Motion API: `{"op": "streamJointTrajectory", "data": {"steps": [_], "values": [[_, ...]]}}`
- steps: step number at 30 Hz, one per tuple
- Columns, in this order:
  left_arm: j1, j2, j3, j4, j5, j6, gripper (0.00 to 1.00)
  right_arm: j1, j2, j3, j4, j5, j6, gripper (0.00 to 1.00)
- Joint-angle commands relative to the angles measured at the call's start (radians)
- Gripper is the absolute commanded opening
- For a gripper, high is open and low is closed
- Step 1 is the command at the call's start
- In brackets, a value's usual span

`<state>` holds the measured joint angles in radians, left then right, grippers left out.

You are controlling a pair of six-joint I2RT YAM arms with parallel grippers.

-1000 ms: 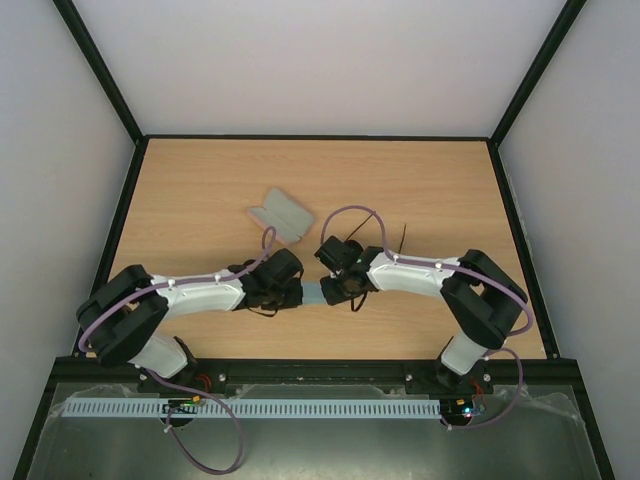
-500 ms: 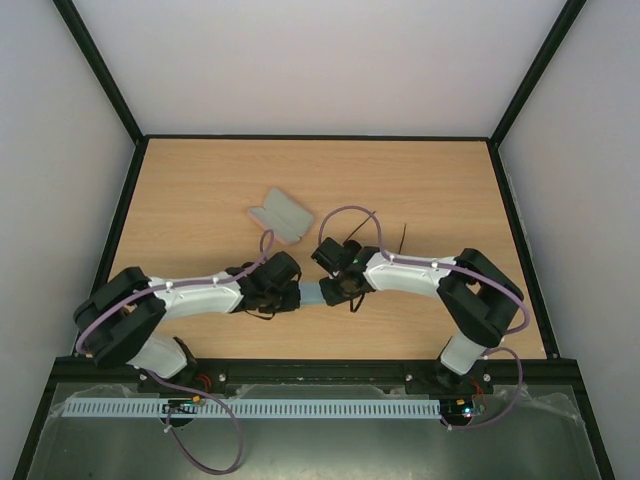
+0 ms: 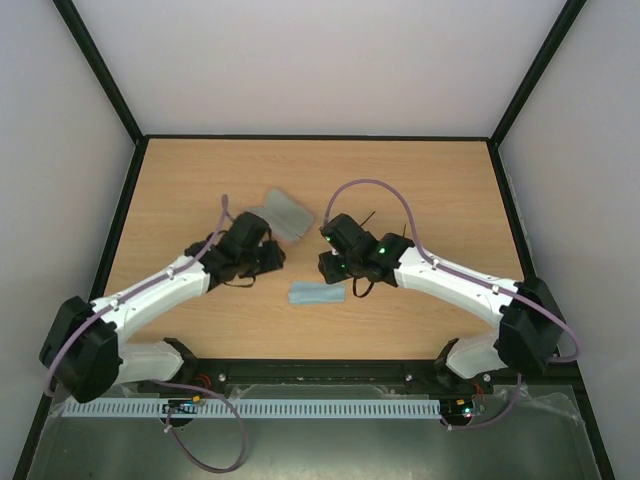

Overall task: Organize the sunglasses
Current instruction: Adjust the glasses cleaning cloth at the center of the board, then adjust the sunglasses case at the center of the board.

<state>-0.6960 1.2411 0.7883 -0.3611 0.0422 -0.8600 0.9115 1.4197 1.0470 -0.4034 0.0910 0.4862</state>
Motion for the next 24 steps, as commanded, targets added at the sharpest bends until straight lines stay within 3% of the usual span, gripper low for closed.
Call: {"op": "streamJointTrajectory", "data": {"steps": [1, 11, 14, 18, 24], "values": [[0.173, 0.069, 0.069, -0.04, 0.019, 0.121, 0.52, 0.007, -0.047, -0.02, -0.099, 0.003, -0.005, 0.42], [0.416, 0.438, 0.389, 0.001, -0.039, 0.193, 0.53, 0.007, -0.15, -0.094, -0.115, 0.006, 0.017, 0.43], [0.46, 0.555, 0.459, -0.003, -0.058, 0.201, 0.46, 0.006, -0.177, -0.115, -0.113, 0.004, 0.026, 0.43], [0.502, 0.659, 0.499, 0.023, -0.054, 0.202, 0.25, 0.006, -0.209, -0.132, -0.118, 0.002, 0.036, 0.43], [0.523, 0.711, 0.549, 0.031, -0.054, 0.211, 0.21, 0.006, -0.224, -0.156, -0.112, -0.006, 0.041, 0.43]]}}
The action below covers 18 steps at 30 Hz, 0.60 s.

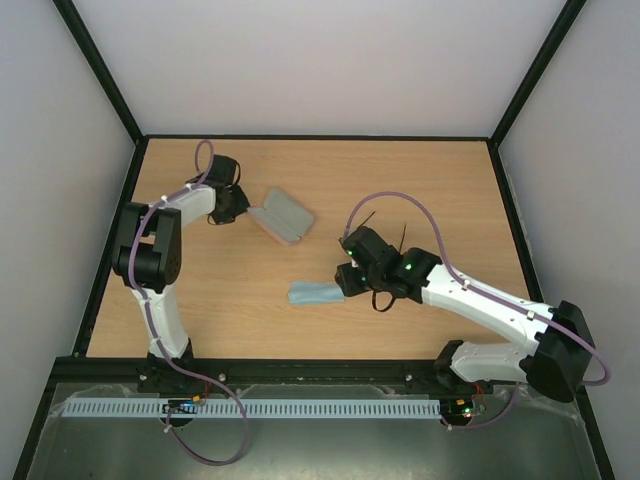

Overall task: Organize the sunglasses
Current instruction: Adjust the sunglasses case at the center of the board.

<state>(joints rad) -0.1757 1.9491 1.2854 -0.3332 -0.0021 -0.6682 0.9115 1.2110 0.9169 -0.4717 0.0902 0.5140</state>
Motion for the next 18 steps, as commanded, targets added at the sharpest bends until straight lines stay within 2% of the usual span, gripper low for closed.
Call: {"op": "streamJointTrajectory", "data": {"steps": [1, 18], "values": [[0.002, 0.004, 0.053, 0.002, -0.012, 0.021, 0.21, 0.006, -0.013, -0.027, -0.043, -0.007, 0.012, 0.43], [0.002, 0.022, 0.052, 0.049, -0.008, 0.058, 0.2, 0.006, 0.007, -0.033, -0.022, -0.031, 0.015, 0.43]]}}
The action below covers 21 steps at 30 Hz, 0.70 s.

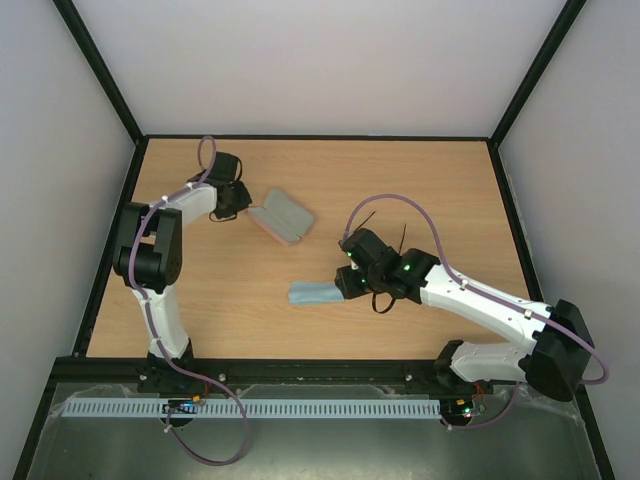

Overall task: Organize the sunglasses
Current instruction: Adjust the sunglasses case at the center of the board.

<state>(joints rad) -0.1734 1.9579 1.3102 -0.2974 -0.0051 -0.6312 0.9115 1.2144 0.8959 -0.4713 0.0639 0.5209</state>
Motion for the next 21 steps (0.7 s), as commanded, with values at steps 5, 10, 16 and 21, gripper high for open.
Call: {"op": "streamJointTrajectory", "data": {"steps": [5, 10, 16, 21], "values": [[-0.001, 0.013, 0.037, 0.033, 0.023, 0.028, 0.2, 0.006, 0.004, -0.011, -0.021, -0.008, 0.011, 0.42], [-0.014, -0.019, 0.014, 0.054, 0.048, 0.025, 0.2, 0.006, 0.007, -0.016, -0.017, -0.011, 0.011, 0.42], [-0.022, -0.059, -0.046, 0.071, 0.065, 0.025, 0.27, 0.006, 0.008, -0.026, -0.008, -0.016, 0.011, 0.42], [-0.037, -0.094, -0.104, 0.07, 0.062, 0.027, 0.34, 0.006, 0.01, -0.031, -0.001, -0.021, 0.011, 0.42]]}}
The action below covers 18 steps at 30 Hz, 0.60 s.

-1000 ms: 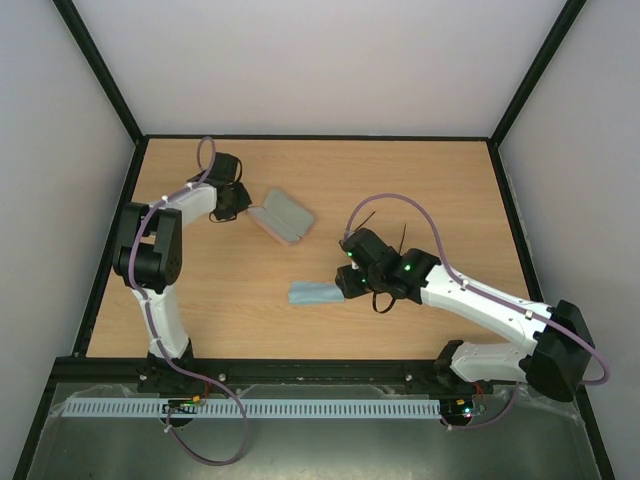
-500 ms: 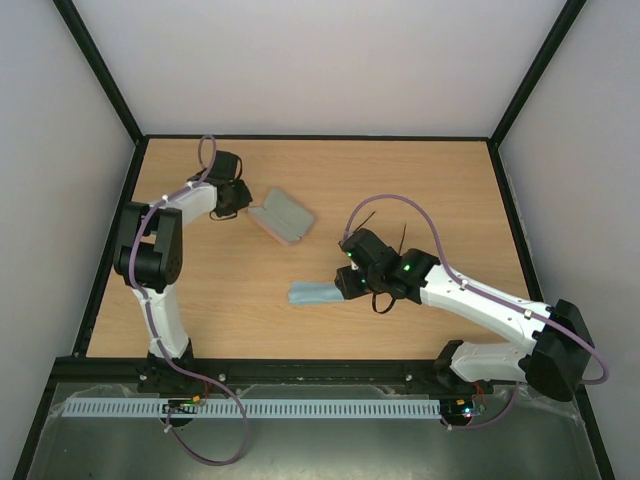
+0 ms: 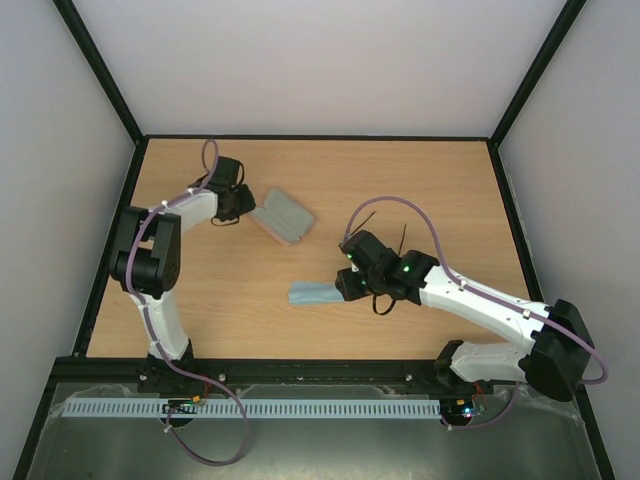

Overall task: Organize the sunglasses
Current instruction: Adjust the sunglasses case at the center of the board.

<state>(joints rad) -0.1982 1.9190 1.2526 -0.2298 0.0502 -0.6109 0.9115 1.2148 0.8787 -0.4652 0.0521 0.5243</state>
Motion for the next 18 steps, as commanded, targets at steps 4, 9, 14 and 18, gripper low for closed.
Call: {"op": "streamJointTrajectory", "data": {"steps": [4, 9, 14, 18], "values": [[-0.021, -0.102, -0.114, 0.021, 0.004, 0.0, 0.36, 0.007, 0.008, -0.02, -0.001, -0.011, 0.009, 0.42], [-0.021, -0.137, -0.166, 0.03, 0.001, -0.005, 0.31, 0.006, 0.008, -0.024, 0.0, -0.015, 0.01, 0.42], [-0.025, -0.16, -0.199, 0.033, 0.002, -0.002, 0.24, 0.007, 0.005, -0.024, -0.003, -0.013, 0.009, 0.42], [-0.035, -0.18, -0.238, 0.036, 0.0, -0.006, 0.2, 0.006, 0.005, -0.024, -0.004, -0.014, 0.011, 0.42]]}}
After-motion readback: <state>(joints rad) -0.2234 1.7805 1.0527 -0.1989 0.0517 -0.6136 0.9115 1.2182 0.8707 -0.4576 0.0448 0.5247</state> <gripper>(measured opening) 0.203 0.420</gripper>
